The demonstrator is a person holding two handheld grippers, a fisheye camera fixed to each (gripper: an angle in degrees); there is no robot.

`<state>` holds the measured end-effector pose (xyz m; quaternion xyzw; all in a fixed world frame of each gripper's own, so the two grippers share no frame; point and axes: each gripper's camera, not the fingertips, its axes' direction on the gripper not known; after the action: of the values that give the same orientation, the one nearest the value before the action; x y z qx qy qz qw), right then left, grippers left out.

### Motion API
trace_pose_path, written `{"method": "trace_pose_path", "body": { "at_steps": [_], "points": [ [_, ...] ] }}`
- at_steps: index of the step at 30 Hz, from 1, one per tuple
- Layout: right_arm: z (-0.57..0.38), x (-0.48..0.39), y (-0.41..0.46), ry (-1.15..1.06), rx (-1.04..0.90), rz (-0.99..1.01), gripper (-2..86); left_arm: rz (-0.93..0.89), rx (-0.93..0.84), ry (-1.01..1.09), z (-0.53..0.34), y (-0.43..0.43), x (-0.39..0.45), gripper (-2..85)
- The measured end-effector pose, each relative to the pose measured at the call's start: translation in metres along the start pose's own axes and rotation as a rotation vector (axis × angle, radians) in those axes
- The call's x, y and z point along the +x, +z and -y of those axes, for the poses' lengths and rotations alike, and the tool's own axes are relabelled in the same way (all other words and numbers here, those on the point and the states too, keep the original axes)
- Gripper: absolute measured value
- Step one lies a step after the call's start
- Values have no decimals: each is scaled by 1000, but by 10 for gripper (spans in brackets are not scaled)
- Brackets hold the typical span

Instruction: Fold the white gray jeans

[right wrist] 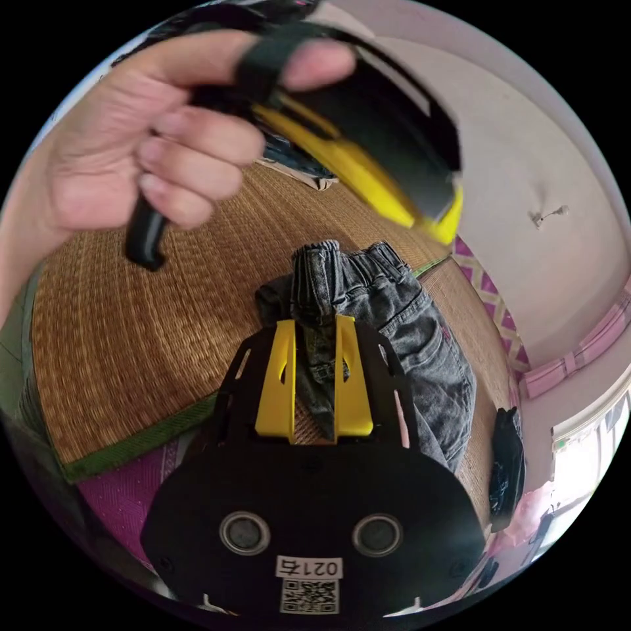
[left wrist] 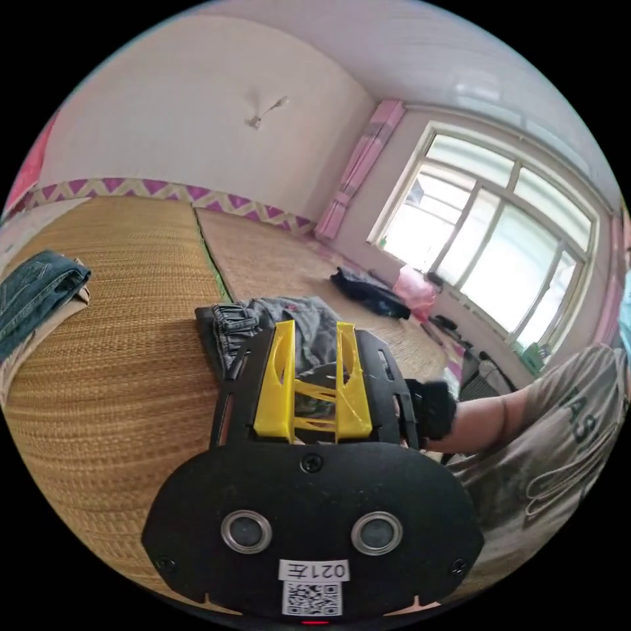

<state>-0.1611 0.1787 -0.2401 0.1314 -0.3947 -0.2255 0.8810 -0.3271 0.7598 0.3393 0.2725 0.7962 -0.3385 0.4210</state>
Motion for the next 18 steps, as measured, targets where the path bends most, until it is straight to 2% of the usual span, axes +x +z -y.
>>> {"method": "trace_pose_path", "body": {
  "at_steps": [4,6,8,11,14,15,16,18],
  "points": [
    [-15,22,4,31,8,25,100,154,-177,-83,-5,53,-46,37],
    [-26,44,-9,91,55,87,108,130,-188,-112,1,53,-55,4],
    [-52,83,-42,178,166,51,114,186,-226,-41,9,60,-46,-3],
    [-98,159,-64,314,196,59,115,238,-247,18,19,61,-38,-1],
    [-161,259,-47,525,117,154,115,120,-157,-23,30,37,-48,24],
    [-175,278,-39,569,96,181,115,21,-130,-60,37,32,-57,41],
    [-202,314,-23,653,65,261,116,-82,-139,-118,44,34,-70,66],
    [-238,359,4,769,29,406,119,-177,-173,-189,51,43,-92,101]
  ]
}}
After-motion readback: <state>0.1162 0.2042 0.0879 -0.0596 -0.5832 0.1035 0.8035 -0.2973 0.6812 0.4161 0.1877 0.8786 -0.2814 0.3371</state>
